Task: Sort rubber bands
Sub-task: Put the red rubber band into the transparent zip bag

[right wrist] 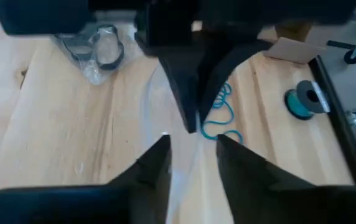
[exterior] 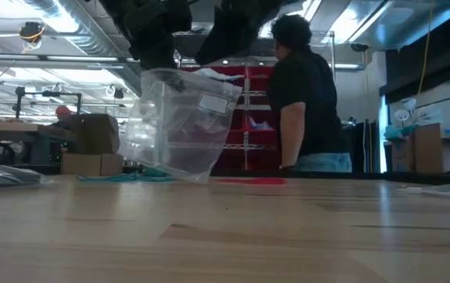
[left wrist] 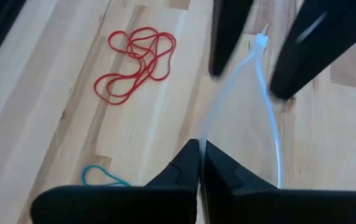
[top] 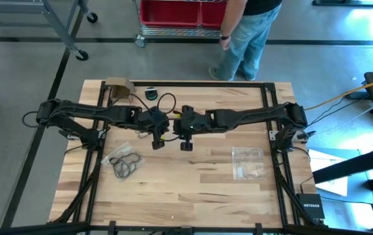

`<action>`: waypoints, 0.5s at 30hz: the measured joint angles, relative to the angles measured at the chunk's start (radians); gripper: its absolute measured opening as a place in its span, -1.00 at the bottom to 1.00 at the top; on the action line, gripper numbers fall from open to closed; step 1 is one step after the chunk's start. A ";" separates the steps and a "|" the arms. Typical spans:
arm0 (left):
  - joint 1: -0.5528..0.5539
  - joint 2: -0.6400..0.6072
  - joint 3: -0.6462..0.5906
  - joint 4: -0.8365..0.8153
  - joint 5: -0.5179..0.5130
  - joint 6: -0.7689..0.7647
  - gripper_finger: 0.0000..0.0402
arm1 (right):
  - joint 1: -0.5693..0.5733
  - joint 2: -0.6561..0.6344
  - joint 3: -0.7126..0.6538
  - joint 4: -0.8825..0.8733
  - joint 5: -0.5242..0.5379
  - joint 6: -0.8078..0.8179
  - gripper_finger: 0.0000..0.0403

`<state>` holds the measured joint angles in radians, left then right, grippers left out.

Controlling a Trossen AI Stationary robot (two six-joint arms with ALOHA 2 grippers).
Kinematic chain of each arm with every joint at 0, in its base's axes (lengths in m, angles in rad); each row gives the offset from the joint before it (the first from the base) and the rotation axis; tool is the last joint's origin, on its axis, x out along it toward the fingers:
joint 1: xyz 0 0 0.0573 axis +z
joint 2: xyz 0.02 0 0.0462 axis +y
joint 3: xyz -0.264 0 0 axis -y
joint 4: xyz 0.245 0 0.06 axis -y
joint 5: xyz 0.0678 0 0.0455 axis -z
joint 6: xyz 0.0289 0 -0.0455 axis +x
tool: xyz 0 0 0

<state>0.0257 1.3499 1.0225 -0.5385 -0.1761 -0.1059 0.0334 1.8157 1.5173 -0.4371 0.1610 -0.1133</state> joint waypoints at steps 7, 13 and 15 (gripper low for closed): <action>0.000 -0.001 0.000 0.017 -0.046 -0.003 -1.00 | 0.014 -0.003 0.069 -0.076 -0.054 0.002 -0.21; -0.006 -0.002 0.000 0.039 -0.047 0.001 -1.00 | 0.053 0.054 0.044 -0.035 0.007 -0.003 -0.20; -0.008 -0.002 0.000 0.056 -0.045 0.009 -1.00 | 0.056 0.082 0.044 -0.023 0.039 -0.027 -0.20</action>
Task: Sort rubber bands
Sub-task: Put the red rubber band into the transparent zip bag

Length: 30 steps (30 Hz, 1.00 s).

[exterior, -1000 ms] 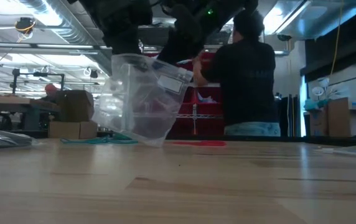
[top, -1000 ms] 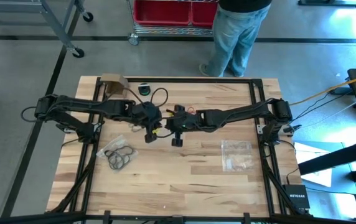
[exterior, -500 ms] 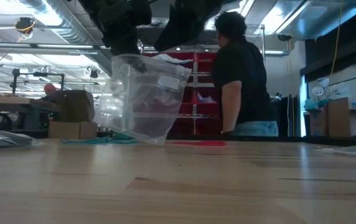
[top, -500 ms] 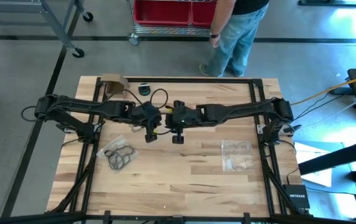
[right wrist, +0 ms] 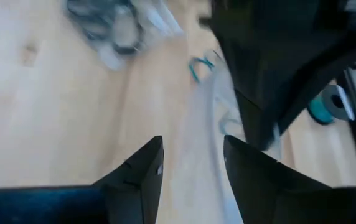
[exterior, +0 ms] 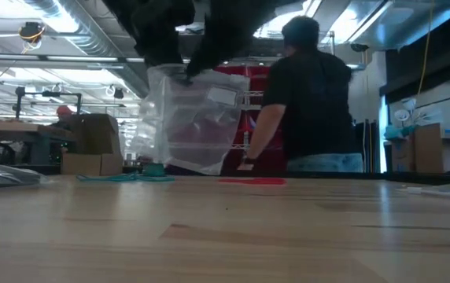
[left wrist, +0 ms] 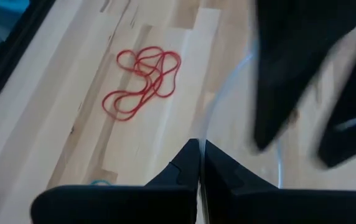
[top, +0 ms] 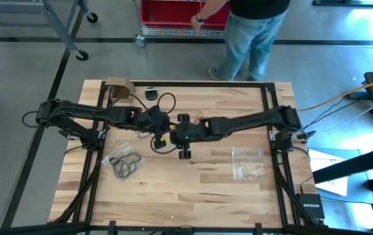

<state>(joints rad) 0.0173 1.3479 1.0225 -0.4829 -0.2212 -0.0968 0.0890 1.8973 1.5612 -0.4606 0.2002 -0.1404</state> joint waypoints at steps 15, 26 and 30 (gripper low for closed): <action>-0.010 0.000 -0.001 0.033 -0.137 0.018 -1.00 | 0.044 0.053 -0.001 -0.001 -0.099 -0.015 -0.20; -0.021 0.000 -0.001 0.053 -0.213 0.029 -1.00 | 0.061 0.072 -0.001 0.003 -0.029 -0.022 -0.20; -0.033 0.000 -0.001 0.040 -0.214 0.046 -1.00 | 0.061 0.072 -0.001 -0.001 -0.013 -0.025 -0.20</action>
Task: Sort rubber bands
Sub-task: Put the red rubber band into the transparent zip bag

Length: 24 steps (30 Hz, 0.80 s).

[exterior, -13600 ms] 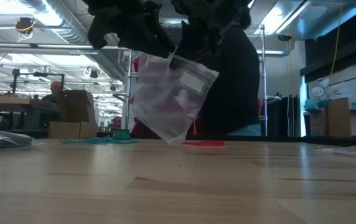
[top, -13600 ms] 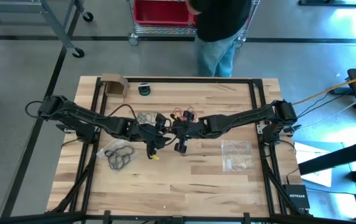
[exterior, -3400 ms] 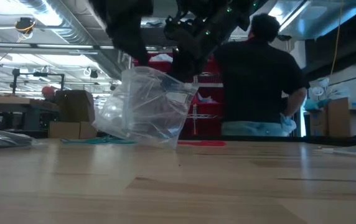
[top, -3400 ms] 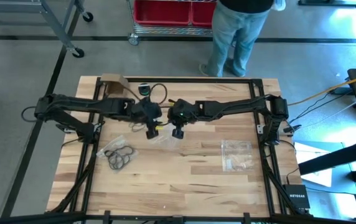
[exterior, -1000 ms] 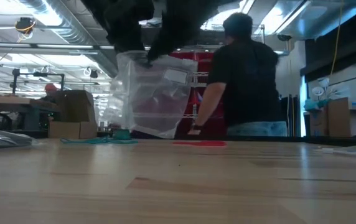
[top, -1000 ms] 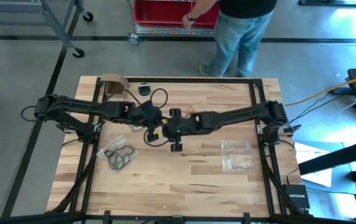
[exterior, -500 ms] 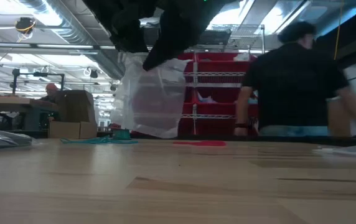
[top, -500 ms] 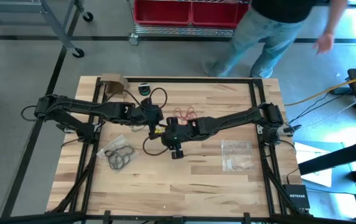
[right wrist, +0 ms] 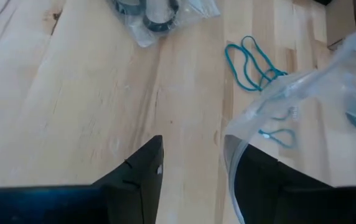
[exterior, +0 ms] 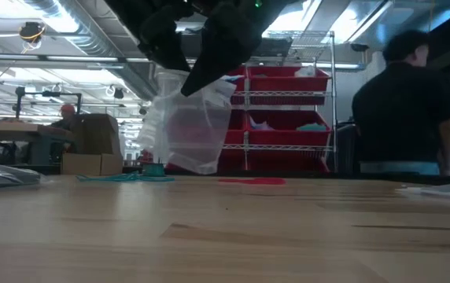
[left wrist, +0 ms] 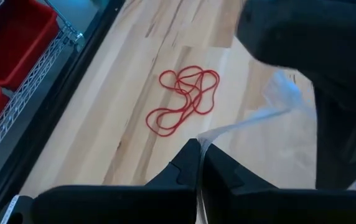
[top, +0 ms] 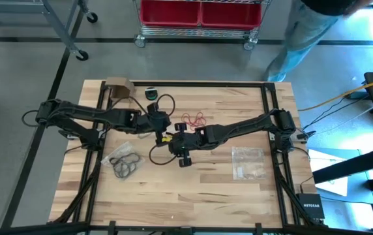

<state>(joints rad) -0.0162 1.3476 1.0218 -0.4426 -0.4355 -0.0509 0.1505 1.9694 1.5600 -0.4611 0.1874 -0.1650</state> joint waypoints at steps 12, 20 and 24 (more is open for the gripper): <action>-0.005 0.000 0.000 -0.015 0.005 -0.019 -1.00 | 0.001 -0.118 0.000 -0.092 0.003 0.054 -0.20; -0.005 0.000 0.000 -0.020 0.003 -0.021 -1.00 | 0.001 -0.268 0.001 -0.183 0.026 0.056 -0.20; -0.005 0.000 0.000 -0.019 0.003 -0.023 -1.00 | -0.002 -0.328 0.000 -0.294 0.080 0.056 -0.20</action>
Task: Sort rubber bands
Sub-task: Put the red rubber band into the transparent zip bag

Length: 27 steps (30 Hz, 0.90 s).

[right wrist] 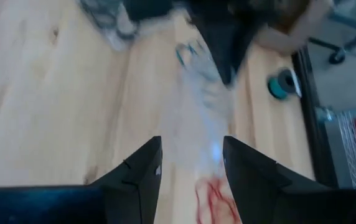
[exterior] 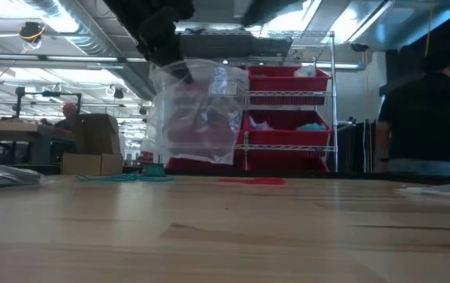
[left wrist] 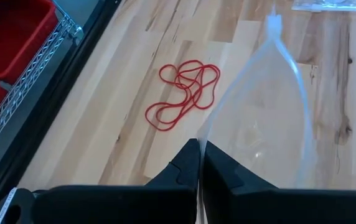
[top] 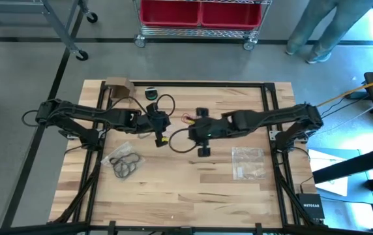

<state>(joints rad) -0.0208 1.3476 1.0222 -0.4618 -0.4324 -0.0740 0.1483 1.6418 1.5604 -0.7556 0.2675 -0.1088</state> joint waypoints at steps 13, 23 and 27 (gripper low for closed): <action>0.001 0.000 0.000 -0.028 -0.061 0.062 -1.00 | -0.234 -0.178 -0.454 0.295 -0.215 0.015 -0.20; 0.003 0.018 0.000 -0.023 -0.250 0.281 -1.00 | -0.380 -0.015 -0.767 0.854 -0.235 0.005 -0.20; 0.001 0.039 0.000 -0.029 -0.259 0.230 -1.00 | -0.387 0.077 -0.757 0.867 -0.313 0.006 -0.20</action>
<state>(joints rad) -0.0194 1.3867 1.0225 -0.4903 -0.6918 0.1559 -0.2384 1.7191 0.8035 0.1115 -0.0451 -0.1028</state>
